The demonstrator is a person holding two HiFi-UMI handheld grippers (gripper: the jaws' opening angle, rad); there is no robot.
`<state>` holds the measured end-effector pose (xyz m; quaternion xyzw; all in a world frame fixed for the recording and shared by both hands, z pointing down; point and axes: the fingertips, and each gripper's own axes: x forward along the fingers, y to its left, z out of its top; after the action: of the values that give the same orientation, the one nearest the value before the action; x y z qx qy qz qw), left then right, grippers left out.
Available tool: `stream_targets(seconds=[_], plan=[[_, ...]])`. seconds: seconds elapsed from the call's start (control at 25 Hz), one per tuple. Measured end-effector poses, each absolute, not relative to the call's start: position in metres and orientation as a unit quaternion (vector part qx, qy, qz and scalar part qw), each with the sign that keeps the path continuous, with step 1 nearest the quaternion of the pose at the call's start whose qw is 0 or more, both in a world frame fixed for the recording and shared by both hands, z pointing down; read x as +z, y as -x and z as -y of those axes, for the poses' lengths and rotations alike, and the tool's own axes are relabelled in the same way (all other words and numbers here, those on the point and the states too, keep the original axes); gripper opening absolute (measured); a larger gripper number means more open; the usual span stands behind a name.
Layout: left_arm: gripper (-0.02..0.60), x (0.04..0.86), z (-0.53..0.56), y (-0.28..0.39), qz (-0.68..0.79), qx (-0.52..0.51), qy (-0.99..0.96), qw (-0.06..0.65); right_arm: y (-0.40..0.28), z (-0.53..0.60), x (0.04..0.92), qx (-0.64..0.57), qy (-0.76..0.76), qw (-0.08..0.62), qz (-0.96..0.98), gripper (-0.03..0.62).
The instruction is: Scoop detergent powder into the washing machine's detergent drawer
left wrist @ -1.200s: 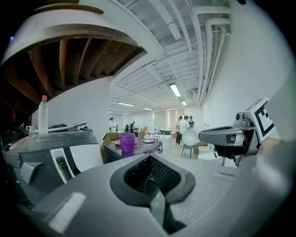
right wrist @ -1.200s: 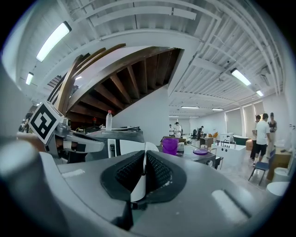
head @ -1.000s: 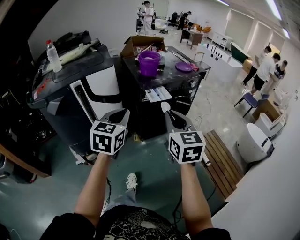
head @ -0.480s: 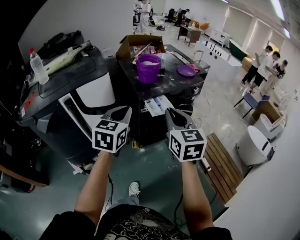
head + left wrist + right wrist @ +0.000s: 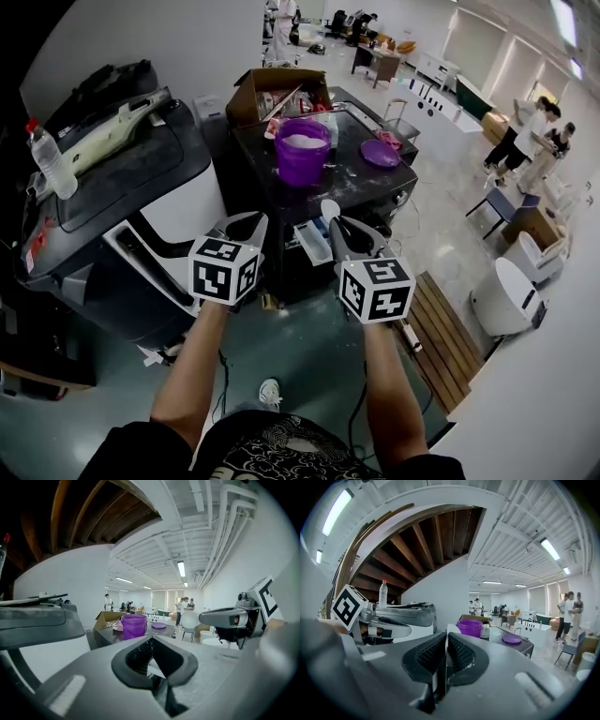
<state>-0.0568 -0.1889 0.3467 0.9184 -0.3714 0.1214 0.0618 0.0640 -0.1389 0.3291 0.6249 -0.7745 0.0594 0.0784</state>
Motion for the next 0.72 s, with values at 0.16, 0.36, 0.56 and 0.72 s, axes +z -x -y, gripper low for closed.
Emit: stream_targets(seconds=[0.16,0.36,0.56,0.72], plan=[[0.0,0.347,0.217,0.054,0.363,0.12,-0.922,0.063,-0.065,0.166,0.329,0.061,-0.629,0.082,0.771,0.035],[0.0,0.354,0.246,0.054,0.356,0.119,-0.924,0.071,-0.063,0.195,0.335,0.065,-0.631,0.09,0.767,0.034],[0.0,0.359,0.265,0.052,0.349,0.119,-0.927,0.076,-0.062,0.213,0.338,0.067,-0.635,0.096,0.764,0.035],[0.0,0.359,0.272,0.05,0.346,0.118,-0.927,0.077,-0.063,0.22,0.338,0.067,-0.635,0.097,0.763,0.035]])
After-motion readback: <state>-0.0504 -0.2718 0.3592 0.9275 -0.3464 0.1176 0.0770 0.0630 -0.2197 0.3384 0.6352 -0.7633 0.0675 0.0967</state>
